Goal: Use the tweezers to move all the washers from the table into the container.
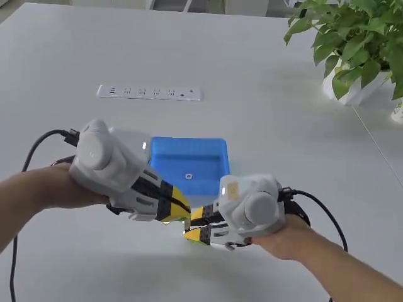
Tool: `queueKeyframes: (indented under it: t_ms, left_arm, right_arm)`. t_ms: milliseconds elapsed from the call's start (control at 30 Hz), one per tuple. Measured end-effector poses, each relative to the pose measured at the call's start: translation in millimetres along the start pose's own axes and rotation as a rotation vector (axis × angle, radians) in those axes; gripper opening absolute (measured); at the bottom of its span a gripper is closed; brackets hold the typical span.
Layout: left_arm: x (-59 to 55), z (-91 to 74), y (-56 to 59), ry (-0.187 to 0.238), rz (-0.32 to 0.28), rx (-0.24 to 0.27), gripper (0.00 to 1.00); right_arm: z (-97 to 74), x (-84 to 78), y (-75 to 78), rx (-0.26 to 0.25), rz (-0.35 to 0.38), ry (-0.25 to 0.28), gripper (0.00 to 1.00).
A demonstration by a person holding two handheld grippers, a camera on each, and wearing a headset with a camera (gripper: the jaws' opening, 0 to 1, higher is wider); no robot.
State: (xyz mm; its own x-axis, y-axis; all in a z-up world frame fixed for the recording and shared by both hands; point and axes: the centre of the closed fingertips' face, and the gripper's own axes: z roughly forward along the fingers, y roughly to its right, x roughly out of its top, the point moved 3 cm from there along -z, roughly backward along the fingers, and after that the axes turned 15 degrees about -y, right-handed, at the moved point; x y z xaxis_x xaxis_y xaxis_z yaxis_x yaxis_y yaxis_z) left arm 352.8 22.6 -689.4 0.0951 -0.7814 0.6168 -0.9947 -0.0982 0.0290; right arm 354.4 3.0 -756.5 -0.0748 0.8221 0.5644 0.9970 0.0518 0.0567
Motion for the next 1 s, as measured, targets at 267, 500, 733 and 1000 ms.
queueKeyframes:
  t_ms: [267,500,733,1000]
  left_arm:
    - [-1.6,-0.3,0.8,-0.009,0.000,-0.014,0.05]
    - [0.8,2.6,1.0,-0.015,0.007,-0.011,0.06]
    - [-0.3,2.7,0.8,-0.034,0.002,-0.003,0.09]
    - [-1.0,-8.2,-2.6,-0.012,-0.038,0.020,0.21]
  right_arm:
    - [1.0,-0.2,-0.9,0.008,0.007,-0.002,0.09]
    - [0.8,-1.6,-0.8,0.006,0.022,0.002,0.08]
    - [0.6,-1.1,-1.7,0.008,0.020,-0.004,0.08]
    - [-3.2,1.0,-1.9,0.009,0.028,-0.002,0.08]
